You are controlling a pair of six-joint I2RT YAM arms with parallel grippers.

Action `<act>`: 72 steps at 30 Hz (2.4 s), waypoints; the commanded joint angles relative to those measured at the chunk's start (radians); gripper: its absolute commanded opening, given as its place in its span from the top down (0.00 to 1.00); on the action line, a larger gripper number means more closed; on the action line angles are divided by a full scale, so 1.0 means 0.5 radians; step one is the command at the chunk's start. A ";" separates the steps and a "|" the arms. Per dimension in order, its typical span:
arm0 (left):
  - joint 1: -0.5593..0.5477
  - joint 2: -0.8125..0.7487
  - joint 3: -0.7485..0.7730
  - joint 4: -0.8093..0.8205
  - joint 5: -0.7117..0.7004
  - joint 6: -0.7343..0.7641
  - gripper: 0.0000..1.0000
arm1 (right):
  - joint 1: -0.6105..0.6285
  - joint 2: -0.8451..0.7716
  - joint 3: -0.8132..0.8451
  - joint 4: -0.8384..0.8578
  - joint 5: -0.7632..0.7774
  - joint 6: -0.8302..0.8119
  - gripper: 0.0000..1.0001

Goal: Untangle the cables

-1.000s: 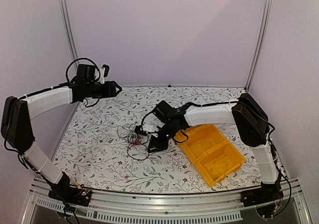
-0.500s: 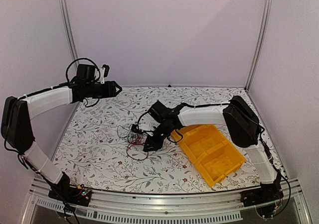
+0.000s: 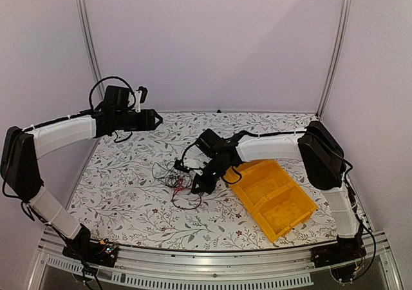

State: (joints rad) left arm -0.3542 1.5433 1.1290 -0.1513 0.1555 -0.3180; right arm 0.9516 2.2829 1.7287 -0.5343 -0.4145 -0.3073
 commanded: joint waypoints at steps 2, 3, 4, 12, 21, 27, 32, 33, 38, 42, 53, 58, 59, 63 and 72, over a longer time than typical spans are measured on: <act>-0.269 -0.138 -0.146 0.075 -0.041 -0.178 0.37 | 0.012 -0.423 -0.050 -0.089 0.051 -0.107 1.00; -0.292 -0.175 -0.217 0.128 -0.050 -0.242 0.37 | 0.011 -0.471 -0.047 -0.108 0.049 -0.116 1.00; -0.318 -0.224 -0.297 0.173 -0.079 -0.323 0.37 | 0.014 -0.503 -0.046 -0.121 0.053 -0.129 1.00; -0.668 -0.735 -0.985 0.911 -0.163 -0.559 0.37 | 0.013 -0.660 0.019 -0.183 0.174 -0.204 1.00; -0.856 -0.957 -1.406 1.104 -0.345 -0.537 0.37 | 0.012 -0.711 0.220 -0.234 0.270 -0.251 1.00; -0.890 -0.563 -1.246 1.069 -0.548 -0.711 0.38 | 0.012 -0.777 0.372 -0.280 0.301 -0.299 1.00; -0.933 -0.049 -1.059 1.217 -0.533 -0.775 0.39 | 0.012 -0.873 0.366 -0.262 0.321 -0.331 1.00; -0.938 0.054 -1.019 1.227 -0.541 -0.780 0.39 | 0.014 -0.884 0.384 -0.260 0.308 -0.333 1.00; -0.942 0.451 -0.888 1.273 -0.542 -0.803 0.48 | 0.012 -0.925 0.540 -0.268 0.316 -0.357 1.00; -0.943 0.614 -0.861 1.295 -0.515 -0.838 0.58 | 0.010 -1.003 0.654 -0.209 0.435 -0.475 1.00; -0.943 0.655 -0.883 1.303 -0.473 -0.838 0.60 | -0.182 -1.097 1.124 -0.167 0.638 -0.629 1.00; -0.945 0.363 -0.902 1.277 -0.412 -0.732 0.51 | -0.377 -1.196 0.806 -0.051 0.538 -0.570 1.00; -0.949 0.301 -0.867 1.223 -0.381 -0.697 0.50 | -0.425 -1.220 0.723 -0.016 0.506 -0.544 1.00; -0.958 0.029 -0.730 0.943 -0.391 -0.575 0.45 | -0.585 -1.336 0.402 0.120 0.430 -0.485 1.00; -0.952 -0.442 -0.500 0.376 -0.634 -0.185 0.39 | -0.778 -1.515 -0.201 0.301 0.374 -0.444 1.00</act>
State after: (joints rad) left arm -0.8204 1.3785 0.8185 0.2188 -0.0879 -0.5400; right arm 0.5846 1.6180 1.6798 -0.4694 -0.1959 -0.5518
